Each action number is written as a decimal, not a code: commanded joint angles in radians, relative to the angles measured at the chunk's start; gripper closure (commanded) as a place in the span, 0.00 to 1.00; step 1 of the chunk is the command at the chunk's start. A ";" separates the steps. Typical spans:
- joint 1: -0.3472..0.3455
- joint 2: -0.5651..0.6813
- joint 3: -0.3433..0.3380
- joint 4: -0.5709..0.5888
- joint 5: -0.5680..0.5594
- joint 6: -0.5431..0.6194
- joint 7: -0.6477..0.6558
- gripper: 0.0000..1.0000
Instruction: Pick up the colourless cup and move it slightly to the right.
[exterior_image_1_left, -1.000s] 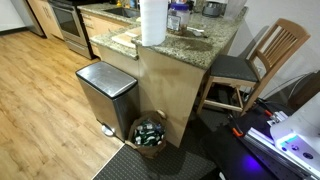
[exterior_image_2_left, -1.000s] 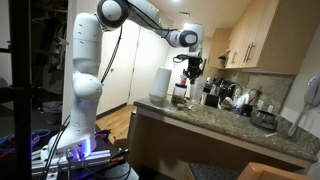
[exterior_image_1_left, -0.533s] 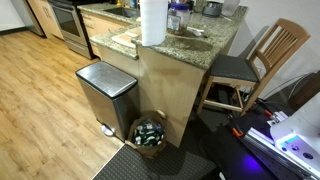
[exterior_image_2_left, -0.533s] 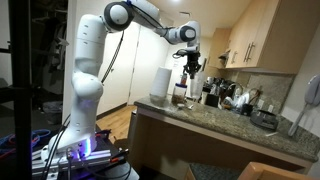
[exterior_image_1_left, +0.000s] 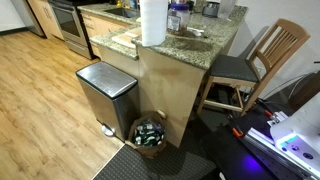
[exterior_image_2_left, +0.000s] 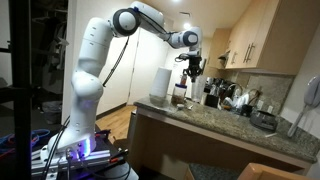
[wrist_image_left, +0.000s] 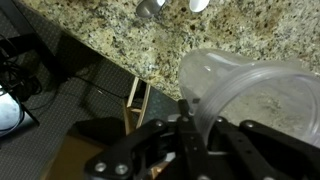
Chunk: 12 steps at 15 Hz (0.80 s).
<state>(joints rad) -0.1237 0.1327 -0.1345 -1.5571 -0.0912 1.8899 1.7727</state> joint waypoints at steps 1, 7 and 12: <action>-0.018 0.045 -0.027 0.001 0.040 0.031 0.014 0.99; -0.035 0.116 -0.054 0.036 0.125 0.056 0.013 0.99; -0.013 0.149 -0.057 0.028 0.077 0.053 0.028 0.99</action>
<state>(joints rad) -0.1463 0.2549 -0.1878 -1.5516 -0.0021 1.9407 1.7882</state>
